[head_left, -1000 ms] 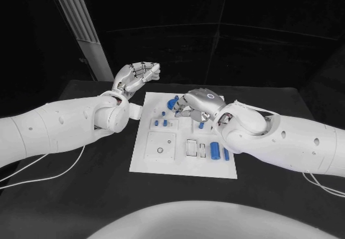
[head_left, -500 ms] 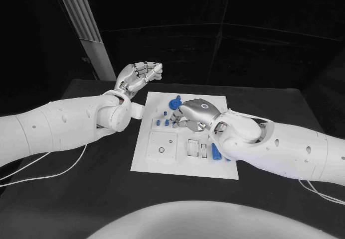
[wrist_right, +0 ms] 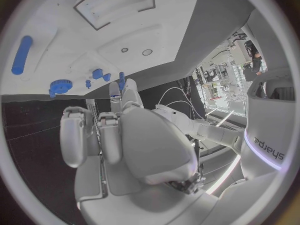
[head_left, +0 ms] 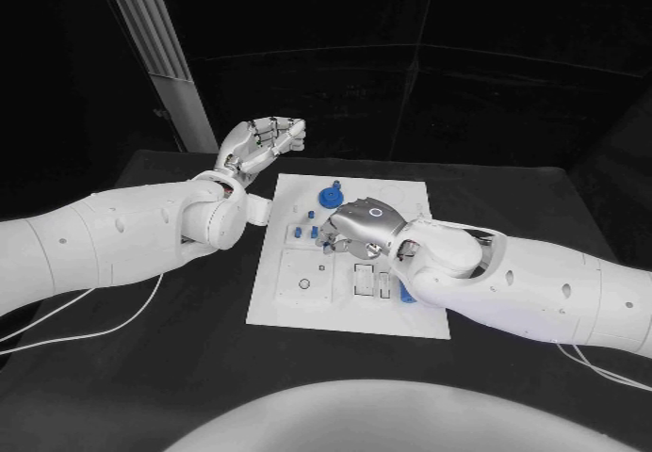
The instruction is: Assemble the parts on the task board
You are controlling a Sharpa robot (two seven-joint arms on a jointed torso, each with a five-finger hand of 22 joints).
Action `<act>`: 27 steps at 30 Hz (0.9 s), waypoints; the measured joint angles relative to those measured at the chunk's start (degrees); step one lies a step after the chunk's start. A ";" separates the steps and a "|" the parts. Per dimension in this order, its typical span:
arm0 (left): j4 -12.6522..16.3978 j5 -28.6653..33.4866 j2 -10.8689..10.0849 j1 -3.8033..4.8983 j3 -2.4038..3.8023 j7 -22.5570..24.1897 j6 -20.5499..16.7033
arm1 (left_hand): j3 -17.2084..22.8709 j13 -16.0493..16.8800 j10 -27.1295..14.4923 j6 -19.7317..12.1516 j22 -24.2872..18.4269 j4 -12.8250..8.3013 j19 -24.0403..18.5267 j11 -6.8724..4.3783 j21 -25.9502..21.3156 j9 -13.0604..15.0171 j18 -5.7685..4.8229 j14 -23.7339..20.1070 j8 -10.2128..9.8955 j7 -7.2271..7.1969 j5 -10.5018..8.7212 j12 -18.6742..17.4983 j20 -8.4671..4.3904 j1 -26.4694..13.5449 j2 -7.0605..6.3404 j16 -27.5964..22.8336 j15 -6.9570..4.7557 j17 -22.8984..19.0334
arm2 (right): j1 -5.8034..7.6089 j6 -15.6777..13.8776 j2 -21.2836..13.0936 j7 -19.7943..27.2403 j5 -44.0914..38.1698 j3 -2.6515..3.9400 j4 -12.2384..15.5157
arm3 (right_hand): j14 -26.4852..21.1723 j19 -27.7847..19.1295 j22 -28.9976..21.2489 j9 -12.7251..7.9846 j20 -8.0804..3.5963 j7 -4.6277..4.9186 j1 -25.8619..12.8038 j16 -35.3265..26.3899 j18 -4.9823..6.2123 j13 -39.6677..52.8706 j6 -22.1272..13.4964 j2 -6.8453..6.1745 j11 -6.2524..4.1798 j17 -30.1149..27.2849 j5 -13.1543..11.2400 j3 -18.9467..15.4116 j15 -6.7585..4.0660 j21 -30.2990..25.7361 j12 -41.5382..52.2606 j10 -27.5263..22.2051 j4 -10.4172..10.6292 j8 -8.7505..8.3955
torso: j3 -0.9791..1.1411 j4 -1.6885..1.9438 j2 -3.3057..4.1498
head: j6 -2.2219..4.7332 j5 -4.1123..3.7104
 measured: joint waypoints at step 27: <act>0.02 0.01 -0.01 -0.01 0.00 0.00 0.03 | 0.00 0.01 0.00 0.00 0.02 0.00 0.00 0.00 0.00 0.00 0.00 0.00 0.00 0.00 0.00 0.00 0.00 0.00 0.00 0.00 0.00 -0.05 | -1.24 2.01 2.74 1.32 -2.27 0.00 -3.56 | 0.00 0.00 0.00 0.00 0.00 0.00 0.00 0.00 0.00 0.00 0.00 0.00 0.00 0.00 0.00 0.14 0.00 -0.19 -0.22 0.00 0.14 -0.24 | -0.01 0.03 0.01 | 0.00 0.16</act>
